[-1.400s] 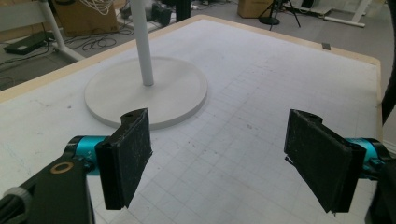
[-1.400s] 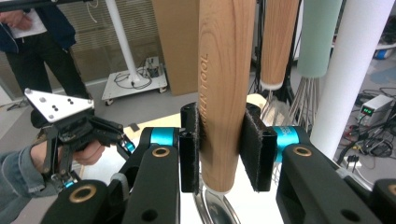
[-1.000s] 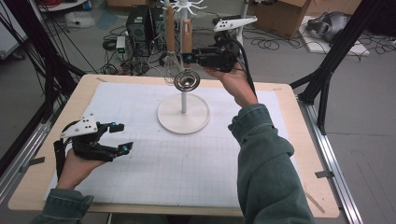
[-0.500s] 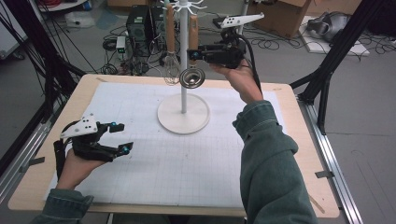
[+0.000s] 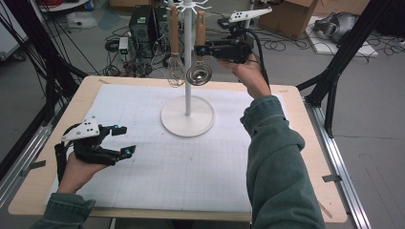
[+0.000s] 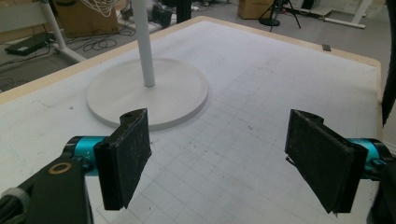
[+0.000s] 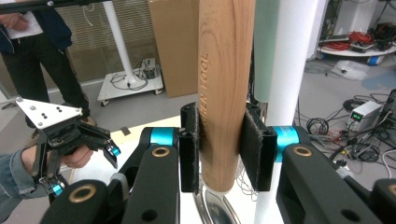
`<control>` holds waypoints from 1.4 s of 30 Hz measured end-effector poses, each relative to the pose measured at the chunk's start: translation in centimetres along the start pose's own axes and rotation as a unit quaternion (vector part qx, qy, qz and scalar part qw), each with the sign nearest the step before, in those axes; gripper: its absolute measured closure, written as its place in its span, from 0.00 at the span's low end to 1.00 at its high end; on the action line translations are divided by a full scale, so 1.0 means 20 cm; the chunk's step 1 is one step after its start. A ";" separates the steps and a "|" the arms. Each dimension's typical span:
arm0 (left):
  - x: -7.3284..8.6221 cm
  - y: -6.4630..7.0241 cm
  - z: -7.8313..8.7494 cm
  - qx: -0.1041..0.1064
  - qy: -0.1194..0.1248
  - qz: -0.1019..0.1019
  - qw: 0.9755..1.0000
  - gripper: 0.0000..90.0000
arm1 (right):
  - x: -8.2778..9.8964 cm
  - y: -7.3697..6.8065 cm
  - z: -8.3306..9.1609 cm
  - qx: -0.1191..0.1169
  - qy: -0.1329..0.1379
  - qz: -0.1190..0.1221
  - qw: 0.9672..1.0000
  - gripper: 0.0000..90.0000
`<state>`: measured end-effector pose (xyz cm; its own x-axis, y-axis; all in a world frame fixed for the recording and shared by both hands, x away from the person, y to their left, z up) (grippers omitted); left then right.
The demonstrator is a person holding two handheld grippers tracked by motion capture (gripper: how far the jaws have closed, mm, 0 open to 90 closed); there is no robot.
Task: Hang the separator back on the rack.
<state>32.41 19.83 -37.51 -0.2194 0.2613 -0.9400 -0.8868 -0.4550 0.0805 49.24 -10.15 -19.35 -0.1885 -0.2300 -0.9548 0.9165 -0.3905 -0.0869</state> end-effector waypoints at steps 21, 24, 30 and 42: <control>0.00 0.00 0.02 -0.002 0.006 0.001 1.000 0.25 | -0.03 0.03 -0.06 -0.012 -0.017 0.009 1.000 0.78; 0.00 -0.01 0.03 -0.002 0.004 0.001 1.000 0.25 | -0.03 0.03 -0.08 -0.013 -0.019 0.008 1.000 0.78; 0.00 -0.01 0.03 -0.003 0.003 0.003 1.000 0.25 | -0.03 0.03 -0.11 -0.010 -0.023 0.003 1.000 0.78; 0.01 -0.01 0.02 -0.001 -0.002 0.005 1.000 0.25 | -0.01 0.03 -0.07 0.026 -0.010 -0.003 1.000 0.63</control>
<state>32.38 20.40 -37.61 -0.2300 0.2599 -0.9378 -0.8834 -0.4600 0.0892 50.29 -9.14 -19.61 -0.2015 -0.2450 -0.9484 0.8959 -0.4375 -0.0774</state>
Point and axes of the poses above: each handheld gripper's, and its own axes: z roughly backward along the jaws, x roughly out of its underside, y roughly to its right, the point moved 6 cm from there along -z, roughly forward along the jaws, and after that the axes turned 6 degrees about x, right-handed, at the moved point
